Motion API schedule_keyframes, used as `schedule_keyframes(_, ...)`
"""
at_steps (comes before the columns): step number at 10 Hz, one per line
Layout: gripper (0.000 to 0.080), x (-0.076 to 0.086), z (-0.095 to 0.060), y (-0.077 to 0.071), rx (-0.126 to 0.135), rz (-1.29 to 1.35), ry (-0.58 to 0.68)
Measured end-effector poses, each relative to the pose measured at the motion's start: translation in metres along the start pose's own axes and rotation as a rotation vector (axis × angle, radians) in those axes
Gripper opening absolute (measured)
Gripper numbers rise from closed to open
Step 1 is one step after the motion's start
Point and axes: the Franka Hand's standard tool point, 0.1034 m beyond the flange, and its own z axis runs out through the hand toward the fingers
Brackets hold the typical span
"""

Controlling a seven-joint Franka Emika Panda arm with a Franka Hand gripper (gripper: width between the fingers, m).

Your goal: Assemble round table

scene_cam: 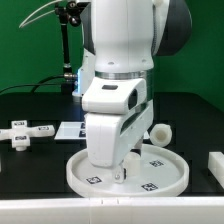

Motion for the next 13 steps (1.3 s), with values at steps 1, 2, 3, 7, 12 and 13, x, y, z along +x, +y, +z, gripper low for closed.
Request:
schedule_keyframes(1, 0.0405, 0.000, 0.000, 0.000, 0.000, 0.000, 0.000)
schedule_keyframes(2, 0.0405, 0.000, 0.000, 0.000, 0.000, 0.000, 0.000)
schedule_keyframes(3, 0.0406, 0.000, 0.000, 0.000, 0.000, 0.000, 0.000)
schedule_keyframes(7, 0.0406, 0.001, 0.000, 0.000, 0.000, 0.000, 0.000)
schedule_keyframes(12, 0.0409, 0.041, 0.001, 0.002, -0.014, -0.031, 0.016)
schedule_keyframes(13, 0.0409, 0.047, 0.002, 0.000, -0.015, -0.038, 0.018)
